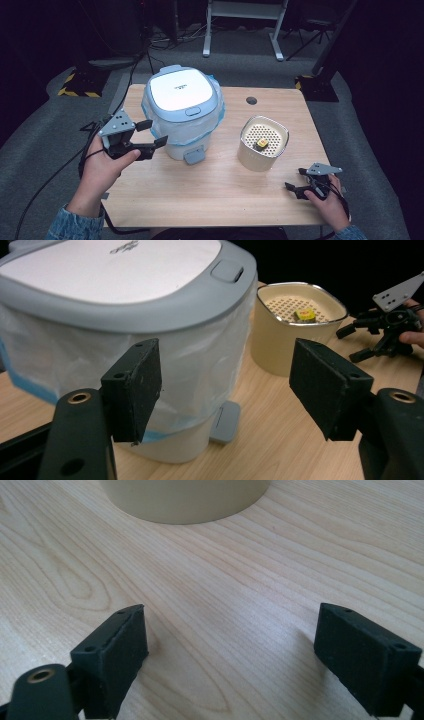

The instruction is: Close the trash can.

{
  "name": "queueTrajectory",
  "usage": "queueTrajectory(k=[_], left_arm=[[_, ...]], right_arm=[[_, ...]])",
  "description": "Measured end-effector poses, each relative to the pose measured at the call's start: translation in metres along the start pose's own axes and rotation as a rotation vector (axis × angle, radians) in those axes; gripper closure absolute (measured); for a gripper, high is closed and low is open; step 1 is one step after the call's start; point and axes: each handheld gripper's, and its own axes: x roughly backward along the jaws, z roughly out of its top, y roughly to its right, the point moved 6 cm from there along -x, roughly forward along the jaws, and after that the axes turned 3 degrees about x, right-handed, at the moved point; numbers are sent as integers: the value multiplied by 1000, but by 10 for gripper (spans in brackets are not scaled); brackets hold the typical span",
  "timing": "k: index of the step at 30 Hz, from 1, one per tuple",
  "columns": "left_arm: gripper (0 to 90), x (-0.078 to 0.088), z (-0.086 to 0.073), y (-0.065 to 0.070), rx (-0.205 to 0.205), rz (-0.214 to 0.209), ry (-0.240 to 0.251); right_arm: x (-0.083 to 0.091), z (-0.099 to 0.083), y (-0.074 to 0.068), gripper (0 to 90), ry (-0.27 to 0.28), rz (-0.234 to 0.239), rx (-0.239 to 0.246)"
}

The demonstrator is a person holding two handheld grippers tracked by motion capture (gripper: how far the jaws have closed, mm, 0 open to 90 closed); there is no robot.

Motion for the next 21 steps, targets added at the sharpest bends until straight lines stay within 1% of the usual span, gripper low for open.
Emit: queueTrajectory(k=[4, 8, 13, 17, 21], left_arm=[[295, 4, -14, -4, 9, 28, -12], [293, 4, -31, -7, 20, 36, -27], [291, 1, -50, -12, 36, 48, -31], [287, 0, -63, -15, 50, 54, -17], [282, -1, -77, -20, 67, 75, -12]], right_arm=[[0, 0, 0, 136, 1, -1, 1], [0, 0, 0, 136, 1, -1, 1], [0, 0, 0, 136, 1, -1, 1], [0, 0, 0, 136, 1, -1, 1], [0, 0, 0, 136, 1, -1, 1]])
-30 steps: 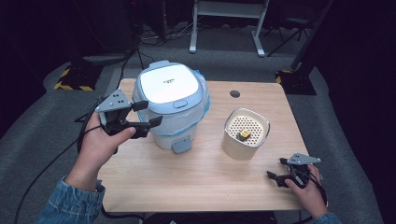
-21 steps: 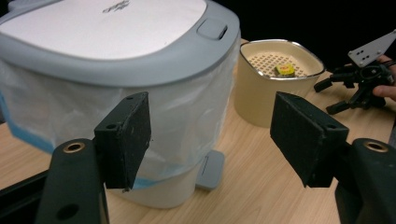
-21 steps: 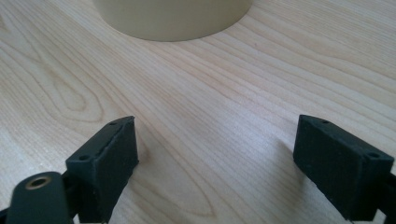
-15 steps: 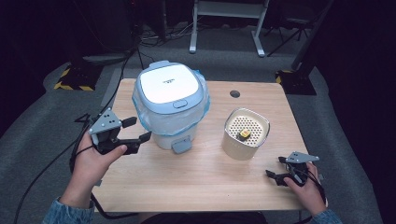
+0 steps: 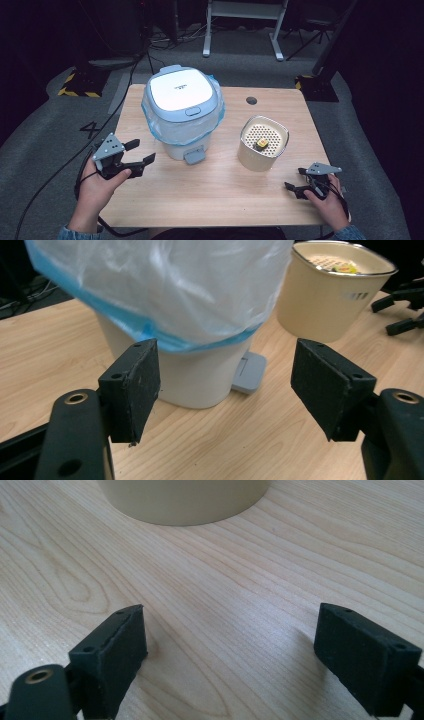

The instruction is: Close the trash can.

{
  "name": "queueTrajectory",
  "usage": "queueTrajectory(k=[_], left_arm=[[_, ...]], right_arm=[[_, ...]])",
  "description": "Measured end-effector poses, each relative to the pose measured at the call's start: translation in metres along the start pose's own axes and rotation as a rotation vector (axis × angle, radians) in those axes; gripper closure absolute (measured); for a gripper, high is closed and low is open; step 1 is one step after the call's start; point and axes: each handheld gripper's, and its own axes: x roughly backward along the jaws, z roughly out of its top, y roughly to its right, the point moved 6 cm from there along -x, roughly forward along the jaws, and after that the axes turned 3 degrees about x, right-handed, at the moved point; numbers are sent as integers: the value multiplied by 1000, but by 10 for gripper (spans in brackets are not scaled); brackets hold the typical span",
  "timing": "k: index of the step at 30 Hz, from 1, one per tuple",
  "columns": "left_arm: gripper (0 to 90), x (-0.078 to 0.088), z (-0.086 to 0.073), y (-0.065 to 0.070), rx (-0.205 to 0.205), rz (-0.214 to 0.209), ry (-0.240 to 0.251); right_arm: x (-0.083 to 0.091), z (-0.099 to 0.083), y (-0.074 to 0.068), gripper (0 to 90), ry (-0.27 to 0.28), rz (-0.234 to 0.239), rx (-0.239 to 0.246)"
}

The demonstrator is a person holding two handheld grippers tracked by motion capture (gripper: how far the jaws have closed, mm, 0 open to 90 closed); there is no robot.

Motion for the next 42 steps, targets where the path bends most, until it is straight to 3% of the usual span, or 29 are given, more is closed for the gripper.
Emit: queueTrajectory(k=[6, 14, 25, 38, 42], left_arm=[[280, -3, -24, -5, 48, -4, -15], [273, -8, -47, -10, 72, 7, -69], [270, -31, -81, -15, 83, 22, -178], [244, -49, -116, -9, 43, 40, -305], [204, -55, -123, -10, -1, 90, -370]], right_arm=[[0, 0, 0, 136, 0, 0, 0], [0, 0, 0, 136, 0, 0, 0], [0, 0, 0, 136, 0, -1, -1], [0, 0, 0, 136, 0, -1, 0], [0, 0, 0, 136, 1, -1, 0]])
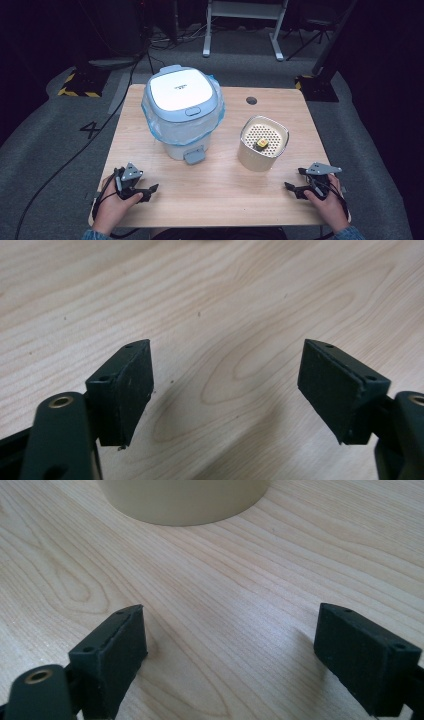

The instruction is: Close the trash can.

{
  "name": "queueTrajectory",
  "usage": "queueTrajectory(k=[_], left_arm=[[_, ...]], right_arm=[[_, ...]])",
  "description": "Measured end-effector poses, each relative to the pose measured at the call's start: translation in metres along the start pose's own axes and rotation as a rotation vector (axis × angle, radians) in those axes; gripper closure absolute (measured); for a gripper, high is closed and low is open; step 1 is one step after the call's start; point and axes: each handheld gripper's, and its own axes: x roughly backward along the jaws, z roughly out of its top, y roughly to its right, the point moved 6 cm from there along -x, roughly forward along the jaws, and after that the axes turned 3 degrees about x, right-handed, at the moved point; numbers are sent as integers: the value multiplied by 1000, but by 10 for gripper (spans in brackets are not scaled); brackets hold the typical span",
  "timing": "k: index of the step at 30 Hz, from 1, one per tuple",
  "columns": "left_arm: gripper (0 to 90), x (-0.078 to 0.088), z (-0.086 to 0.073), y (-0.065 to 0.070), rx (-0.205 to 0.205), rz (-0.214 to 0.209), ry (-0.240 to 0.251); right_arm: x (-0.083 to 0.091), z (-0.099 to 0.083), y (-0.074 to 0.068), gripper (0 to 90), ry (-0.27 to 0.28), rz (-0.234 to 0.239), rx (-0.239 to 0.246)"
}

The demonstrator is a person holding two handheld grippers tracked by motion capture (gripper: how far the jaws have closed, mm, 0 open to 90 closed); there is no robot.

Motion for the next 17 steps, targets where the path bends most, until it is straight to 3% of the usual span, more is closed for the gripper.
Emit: queueTrajectory(k=[2, 3, 8, 11, 17], left_arm=[[173, -4, -2, 0, -15, 17, -17], [156, -6, -2, 1, 6, 7, -15], [114, -10, -2, 0, 3, -5, 29], [36, -13, -2, 2, -26, -22, 6], [1, -14, -2, 3, -15, -23, -1]], right_arm=[[0, 0, 0, 136, 0, 0, 0], [0, 0, 0, 136, 0, 0, 0], [0, 0, 0, 136, 0, 0, 0], [0, 0, 0, 136, 0, -1, 0], [0, 0, 0, 134, -1, -5, -1]])
